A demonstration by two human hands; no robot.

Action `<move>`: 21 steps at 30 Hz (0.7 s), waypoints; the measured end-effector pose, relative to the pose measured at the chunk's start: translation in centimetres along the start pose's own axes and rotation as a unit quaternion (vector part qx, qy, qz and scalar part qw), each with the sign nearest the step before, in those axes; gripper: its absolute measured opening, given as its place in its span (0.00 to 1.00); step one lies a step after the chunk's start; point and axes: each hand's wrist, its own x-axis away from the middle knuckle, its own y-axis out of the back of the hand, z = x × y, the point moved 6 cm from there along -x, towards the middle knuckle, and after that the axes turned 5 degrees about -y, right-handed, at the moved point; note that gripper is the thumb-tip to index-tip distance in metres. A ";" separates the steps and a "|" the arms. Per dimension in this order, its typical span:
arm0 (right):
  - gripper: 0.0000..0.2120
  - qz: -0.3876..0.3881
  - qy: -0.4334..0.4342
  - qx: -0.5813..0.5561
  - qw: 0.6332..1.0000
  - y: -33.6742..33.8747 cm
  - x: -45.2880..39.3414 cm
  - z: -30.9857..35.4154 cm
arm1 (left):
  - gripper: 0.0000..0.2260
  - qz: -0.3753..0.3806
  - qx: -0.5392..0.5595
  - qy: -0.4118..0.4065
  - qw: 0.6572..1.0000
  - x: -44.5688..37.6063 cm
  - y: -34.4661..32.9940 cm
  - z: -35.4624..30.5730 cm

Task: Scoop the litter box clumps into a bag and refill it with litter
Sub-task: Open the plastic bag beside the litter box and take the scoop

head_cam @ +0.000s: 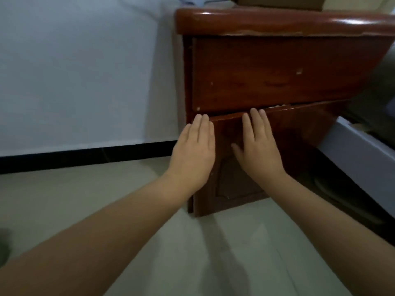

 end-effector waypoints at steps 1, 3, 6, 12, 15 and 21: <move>0.32 0.006 0.002 -0.003 1.000 -0.3 0.1 0.8 | 0.32 0.039 0.001 0.021 0.999 0.7 -0.5 0.8; 0.32 0.054 0.012 -0.010 0.998 -0.8 0.5 3.2 | 0.30 0.065 0.010 0.062 0.996 2.6 -1.4 3.3; 0.37 0.117 0.037 -0.025 0.992 -1.5 1.5 8.6 | 0.26 0.111 0.046 0.141 0.983 8.5 -3.8 8.9; 0.37 0.250 0.222 -0.071 0.940 -1.2 6.9 28.9 | 0.25 0.216 0.084 0.350 0.908 28.5 -8.5 19.0; 0.33 0.279 0.313 -0.099 0.902 -0.1 10.8 39.3 | 0.23 0.228 0.090 0.431 0.868 37.8 -8.5 22.7; 0.25 0.281 0.415 -0.135 0.855 3.8 17.3 53.5 | 0.13 0.258 0.103 0.524 0.805 50.7 -6.0 27.0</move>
